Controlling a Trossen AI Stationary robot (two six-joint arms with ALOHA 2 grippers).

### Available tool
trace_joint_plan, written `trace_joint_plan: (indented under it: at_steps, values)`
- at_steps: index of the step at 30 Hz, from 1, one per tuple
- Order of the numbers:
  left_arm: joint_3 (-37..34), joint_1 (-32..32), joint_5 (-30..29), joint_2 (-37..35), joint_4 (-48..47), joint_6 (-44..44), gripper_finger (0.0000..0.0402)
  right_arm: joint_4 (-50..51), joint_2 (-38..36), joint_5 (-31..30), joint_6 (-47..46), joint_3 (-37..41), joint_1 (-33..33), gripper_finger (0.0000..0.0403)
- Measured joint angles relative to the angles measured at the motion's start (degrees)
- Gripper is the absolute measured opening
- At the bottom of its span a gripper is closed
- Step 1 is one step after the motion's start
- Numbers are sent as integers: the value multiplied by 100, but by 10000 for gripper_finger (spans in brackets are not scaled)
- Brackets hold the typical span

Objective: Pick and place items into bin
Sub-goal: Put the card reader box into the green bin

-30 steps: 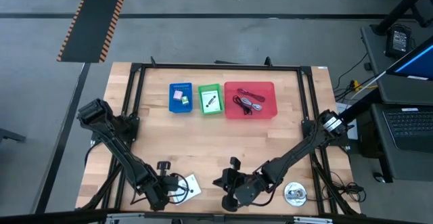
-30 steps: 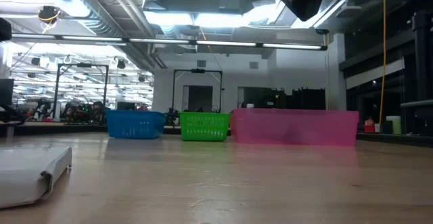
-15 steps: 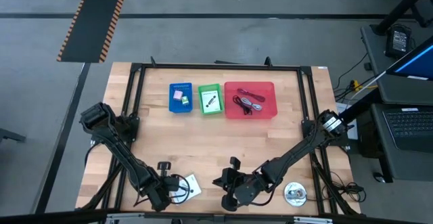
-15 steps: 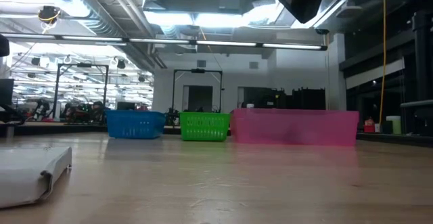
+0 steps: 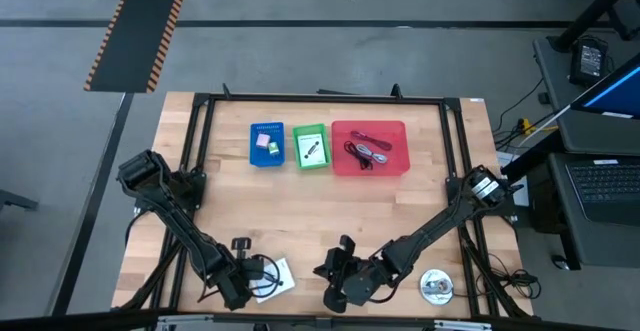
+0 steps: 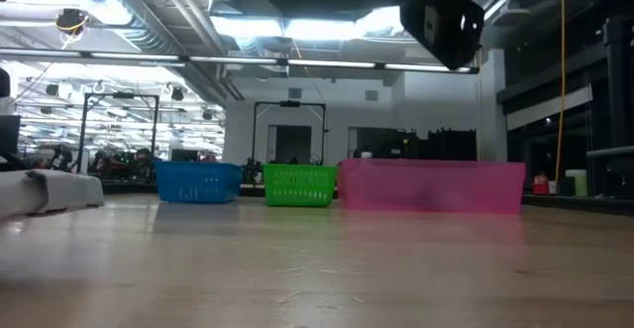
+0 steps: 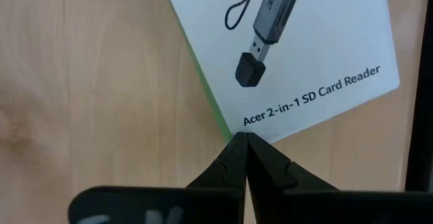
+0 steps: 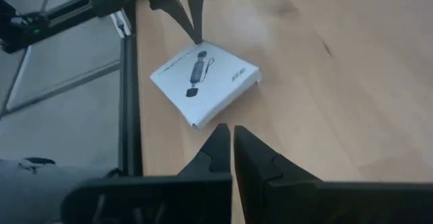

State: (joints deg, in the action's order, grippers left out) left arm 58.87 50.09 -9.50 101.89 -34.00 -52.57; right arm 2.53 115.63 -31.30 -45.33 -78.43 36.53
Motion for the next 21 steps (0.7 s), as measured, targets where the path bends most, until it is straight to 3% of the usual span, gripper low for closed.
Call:
trace_joint_plan:
  at_steps: [3,7,13,21]
  values:
    - [-4,0,-2,2,2,61,3,-26,61,239,-342,0,-82,2]
    - [-7,1,-8,7,0,65,3,-399,186,1023,-556,0,-251,9]
    - [-11,4,-68,13,2,80,3,-1015,428,2122,-852,0,-488,54]
    - [-15,13,-89,17,-2,128,3,-1185,468,2239,-998,0,-656,130]
